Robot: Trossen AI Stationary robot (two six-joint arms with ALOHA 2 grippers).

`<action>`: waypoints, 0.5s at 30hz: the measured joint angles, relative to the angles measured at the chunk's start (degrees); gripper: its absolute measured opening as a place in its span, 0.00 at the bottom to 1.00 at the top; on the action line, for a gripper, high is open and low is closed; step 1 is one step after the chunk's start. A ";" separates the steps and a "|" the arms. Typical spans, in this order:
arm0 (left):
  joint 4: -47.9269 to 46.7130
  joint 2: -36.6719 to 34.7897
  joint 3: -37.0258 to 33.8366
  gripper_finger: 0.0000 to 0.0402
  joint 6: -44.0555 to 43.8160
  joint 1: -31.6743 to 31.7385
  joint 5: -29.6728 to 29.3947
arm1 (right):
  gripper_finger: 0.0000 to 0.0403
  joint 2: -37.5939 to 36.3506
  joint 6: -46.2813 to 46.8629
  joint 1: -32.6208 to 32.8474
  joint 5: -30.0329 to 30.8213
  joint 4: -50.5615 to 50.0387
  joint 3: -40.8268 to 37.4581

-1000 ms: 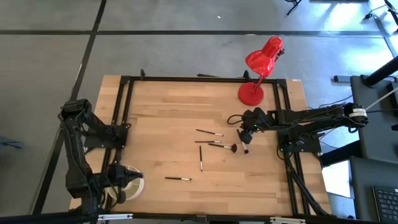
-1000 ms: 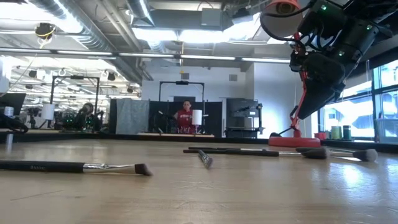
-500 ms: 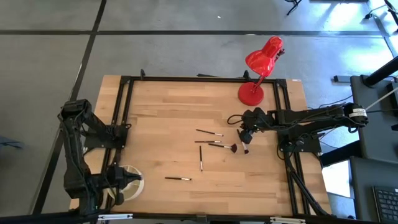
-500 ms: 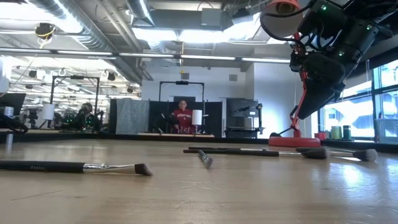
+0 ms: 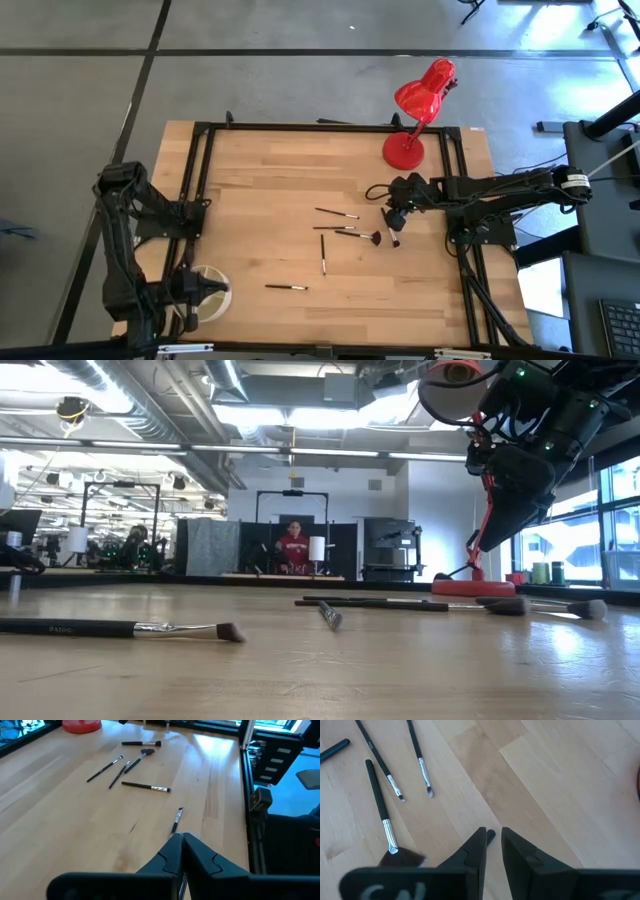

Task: Pick & Place Makeup Brushes
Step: Put the black blush brush into the makeup organizer

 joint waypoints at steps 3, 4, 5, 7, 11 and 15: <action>0.70 0.37 0.04 0.04 0.00 -0.16 0.28 | 0.15 0.00 0.02 -0.01 0.02 0.01 0.00; 0.80 0.38 0.04 0.05 0.00 -0.16 0.80 | 0.15 0.00 0.00 -0.01 0.02 0.01 0.00; 0.96 0.39 0.04 0.05 0.00 -0.17 1.05 | 0.15 0.00 0.04 -0.01 0.02 0.01 0.00; 1.02 0.40 0.04 0.07 0.00 -0.20 1.30 | 0.15 0.00 0.09 -0.01 0.02 0.01 0.00; 1.09 0.40 0.04 0.13 0.01 -0.20 2.60 | 0.15 0.00 0.17 0.00 0.02 0.03 0.00; 0.46 0.19 -0.02 0.19 0.91 0.81 2.93 | 0.15 0.00 0.20 -0.01 0.02 1.24 0.00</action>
